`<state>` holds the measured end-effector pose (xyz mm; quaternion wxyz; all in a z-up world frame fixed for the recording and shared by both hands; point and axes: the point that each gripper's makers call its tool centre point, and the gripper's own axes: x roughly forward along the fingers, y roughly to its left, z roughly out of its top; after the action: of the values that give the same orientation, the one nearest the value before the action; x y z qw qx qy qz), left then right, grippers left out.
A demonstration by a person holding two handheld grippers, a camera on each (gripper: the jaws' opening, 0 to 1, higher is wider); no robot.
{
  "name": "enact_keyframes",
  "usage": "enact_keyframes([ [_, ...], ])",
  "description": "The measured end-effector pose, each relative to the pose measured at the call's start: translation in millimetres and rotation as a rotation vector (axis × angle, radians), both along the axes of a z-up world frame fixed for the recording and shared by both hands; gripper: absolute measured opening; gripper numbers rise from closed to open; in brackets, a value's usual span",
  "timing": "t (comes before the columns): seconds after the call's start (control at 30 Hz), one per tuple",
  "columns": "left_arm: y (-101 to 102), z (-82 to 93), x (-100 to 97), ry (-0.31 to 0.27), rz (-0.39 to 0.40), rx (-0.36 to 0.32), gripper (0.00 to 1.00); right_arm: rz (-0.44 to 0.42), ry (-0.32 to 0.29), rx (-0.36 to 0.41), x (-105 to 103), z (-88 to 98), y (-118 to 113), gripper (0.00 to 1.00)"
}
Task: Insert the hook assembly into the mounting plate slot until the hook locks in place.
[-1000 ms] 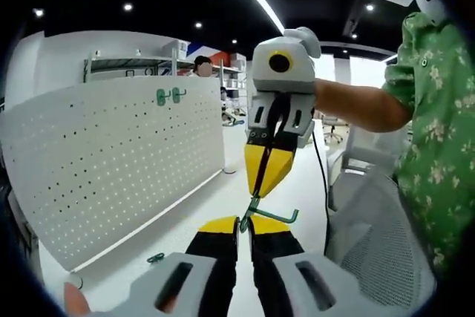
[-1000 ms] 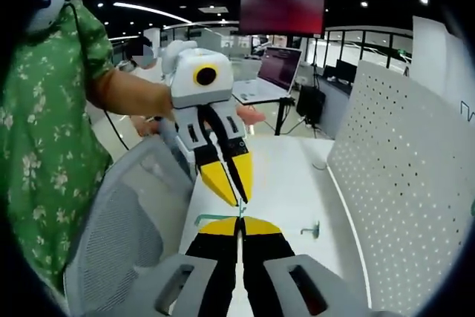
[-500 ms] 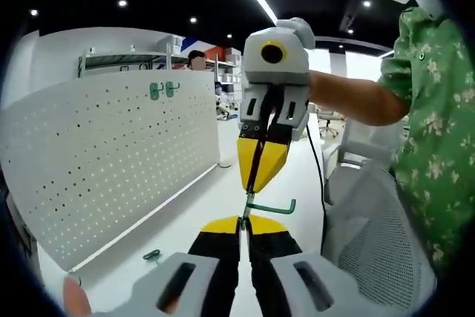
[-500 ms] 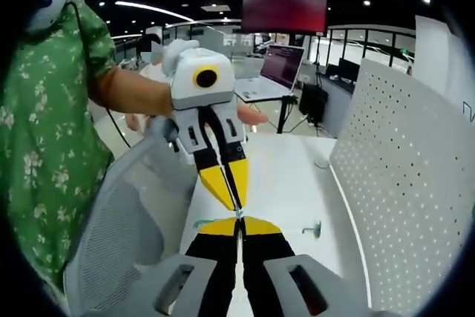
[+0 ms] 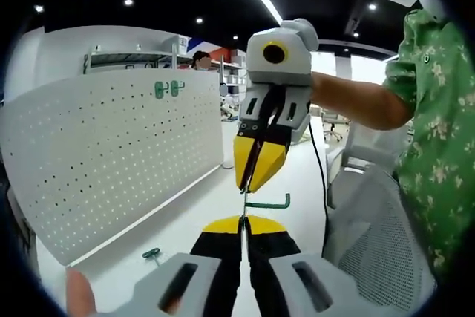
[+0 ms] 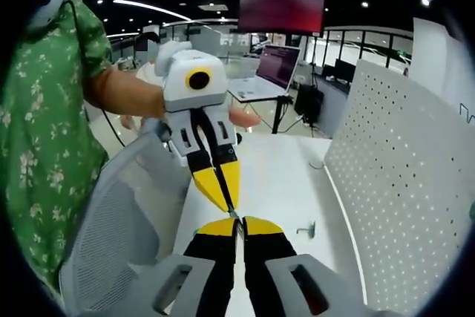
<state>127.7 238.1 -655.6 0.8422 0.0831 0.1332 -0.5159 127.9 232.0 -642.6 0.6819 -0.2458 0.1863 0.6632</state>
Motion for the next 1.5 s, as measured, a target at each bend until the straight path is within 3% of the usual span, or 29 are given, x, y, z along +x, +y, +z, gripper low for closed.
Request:
enact_keyframes([
  [0.3, -0.2, 1.1, 2.1, 0.002, 0.021, -0.015, 0.01, -0.014, -0.029, 0.008, 3.4, 2.2, -0.1, 0.02],
  [1.0, -4.3, -4.6, -0.6, 0.014, 0.005, 0.021, 0.01, 0.070, -0.119, -0.052, -7.3, 10.7, 13.5, 0.01],
  [1.2, -7.2, -4.5, -2.2, 0.017, 0.005, 0.020, 0.01, 0.091, -0.134, -0.019, -9.6, 19.7, 21.6, 0.00],
  [1.37, -12.4, -1.0, -3.4, 0.015, 0.002, 0.003, 0.01, 0.083, -0.140, -0.034, -8.2, 16.8, 20.2, 0.00],
  [1.5, -11.8, -1.7, -3.7, 0.016, 0.007, 0.003, 0.01, 0.043, -0.135, 0.012, -3.5, 28.0, 19.0, 0.00],
])
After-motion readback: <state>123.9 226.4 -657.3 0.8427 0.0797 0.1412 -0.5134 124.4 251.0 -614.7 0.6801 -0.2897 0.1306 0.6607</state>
